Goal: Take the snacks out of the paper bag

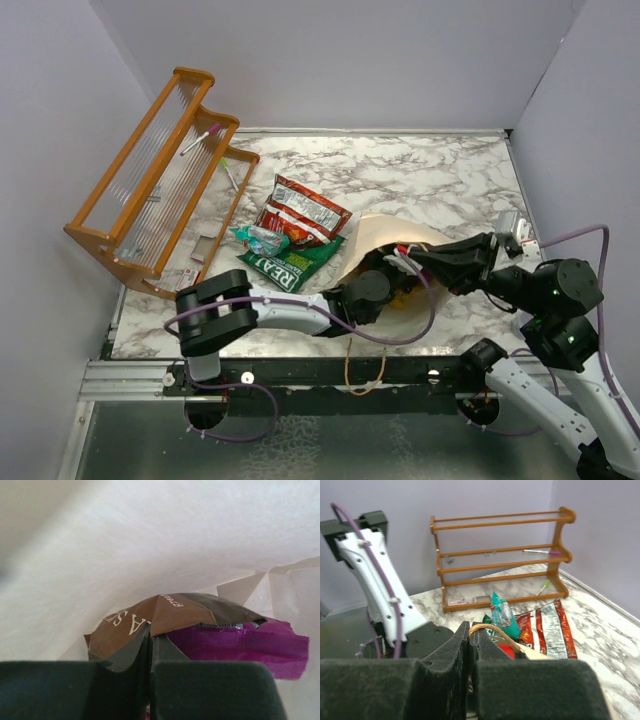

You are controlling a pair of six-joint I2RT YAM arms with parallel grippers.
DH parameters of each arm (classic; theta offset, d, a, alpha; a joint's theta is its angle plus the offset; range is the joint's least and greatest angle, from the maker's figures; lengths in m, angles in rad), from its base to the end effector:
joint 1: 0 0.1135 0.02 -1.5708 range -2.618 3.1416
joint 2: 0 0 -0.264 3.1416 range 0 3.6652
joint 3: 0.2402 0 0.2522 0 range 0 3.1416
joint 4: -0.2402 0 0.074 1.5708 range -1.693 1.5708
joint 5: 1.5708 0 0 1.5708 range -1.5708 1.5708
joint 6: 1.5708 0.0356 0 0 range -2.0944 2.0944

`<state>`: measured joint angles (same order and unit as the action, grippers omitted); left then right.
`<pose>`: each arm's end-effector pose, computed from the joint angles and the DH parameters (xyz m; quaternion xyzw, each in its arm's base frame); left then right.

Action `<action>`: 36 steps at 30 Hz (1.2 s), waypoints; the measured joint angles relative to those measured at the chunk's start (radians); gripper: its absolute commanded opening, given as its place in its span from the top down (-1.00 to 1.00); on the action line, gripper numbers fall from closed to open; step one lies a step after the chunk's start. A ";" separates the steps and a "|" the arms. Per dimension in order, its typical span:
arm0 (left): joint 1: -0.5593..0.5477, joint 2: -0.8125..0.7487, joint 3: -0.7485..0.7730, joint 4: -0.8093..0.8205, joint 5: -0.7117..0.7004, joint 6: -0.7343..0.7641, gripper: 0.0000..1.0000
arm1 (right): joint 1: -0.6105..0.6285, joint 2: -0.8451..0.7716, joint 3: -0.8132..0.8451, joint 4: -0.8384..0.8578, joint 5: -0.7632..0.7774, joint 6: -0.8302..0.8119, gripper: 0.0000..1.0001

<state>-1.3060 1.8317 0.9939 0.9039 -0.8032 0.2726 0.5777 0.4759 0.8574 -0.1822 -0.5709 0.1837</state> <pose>0.1281 -0.3746 0.2332 0.2455 0.6456 -0.0997 0.7162 0.0668 0.0665 0.4019 -0.3326 0.5532 0.4415 0.6232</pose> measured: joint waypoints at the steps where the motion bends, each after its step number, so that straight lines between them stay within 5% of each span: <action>1: -0.001 -0.040 -0.014 -0.041 0.014 -0.028 1.00 | 0.000 -0.001 0.000 0.000 0.019 0.002 0.96; 17: -0.015 -0.499 -0.132 -0.596 0.389 -0.366 1.00 | 0.019 0.049 0.007 -0.050 0.379 0.073 0.96; 25: -0.016 -0.489 -0.066 -0.726 0.382 -0.419 1.00 | 0.017 0.068 0.040 -0.029 0.353 0.076 0.96; 36: -0.013 -0.349 0.016 -0.682 0.327 -0.433 1.00 | 0.013 0.129 0.163 -0.037 0.231 0.076 0.96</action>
<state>-1.3193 1.4822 1.0096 0.2214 -0.4763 -0.1608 0.5911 0.6052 1.0206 -0.2192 -0.3397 0.2592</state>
